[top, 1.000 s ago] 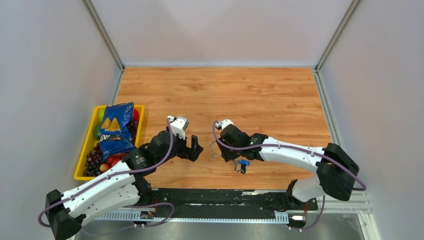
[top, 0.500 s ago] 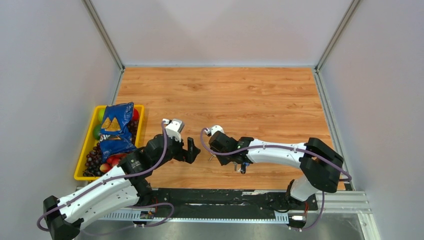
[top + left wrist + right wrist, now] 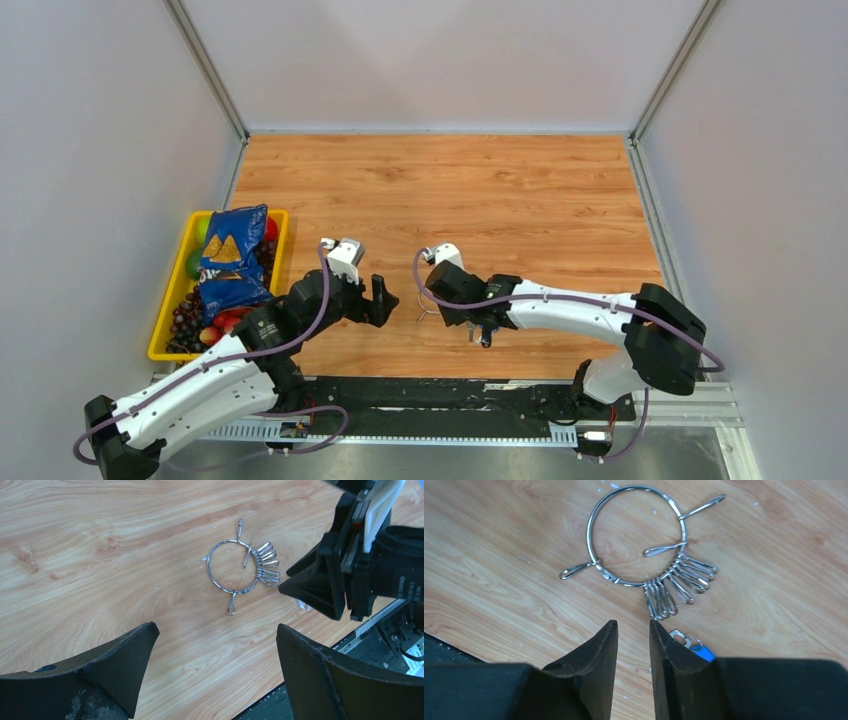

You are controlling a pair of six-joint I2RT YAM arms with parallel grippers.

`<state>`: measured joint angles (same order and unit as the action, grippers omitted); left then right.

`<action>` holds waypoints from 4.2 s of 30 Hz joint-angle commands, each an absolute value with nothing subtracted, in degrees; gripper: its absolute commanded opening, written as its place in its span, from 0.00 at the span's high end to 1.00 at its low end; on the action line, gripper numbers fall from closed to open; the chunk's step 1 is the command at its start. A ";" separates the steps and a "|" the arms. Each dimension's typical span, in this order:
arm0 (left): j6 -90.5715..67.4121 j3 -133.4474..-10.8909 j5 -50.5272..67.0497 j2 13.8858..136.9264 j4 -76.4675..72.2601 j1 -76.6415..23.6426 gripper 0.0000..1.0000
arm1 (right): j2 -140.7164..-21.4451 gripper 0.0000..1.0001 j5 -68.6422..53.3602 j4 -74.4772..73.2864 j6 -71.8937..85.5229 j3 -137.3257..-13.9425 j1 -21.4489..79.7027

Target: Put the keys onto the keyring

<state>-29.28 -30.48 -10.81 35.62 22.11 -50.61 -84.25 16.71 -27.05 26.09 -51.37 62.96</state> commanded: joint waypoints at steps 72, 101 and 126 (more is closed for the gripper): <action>-32.07 -29.51 -13.68 32.73 23.69 -50.64 0.00 | -108.81 0.65 17.16 -25.08 35.75 -66.39 62.60; -32.30 -29.66 -14.58 32.35 24.18 -50.64 0.00 | -98.95 1.00 21.91 -22.53 35.15 -63.82 65.54; -33.43 -29.60 -14.74 26.22 24.74 -50.71 0.00 | -78.92 1.00 5.94 -6.65 42.73 -44.72 51.28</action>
<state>-32.38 -29.61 -14.09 25.91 25.23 -50.63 -82.50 5.72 -7.60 40.86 -45.98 50.89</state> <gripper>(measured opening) 1.000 0.004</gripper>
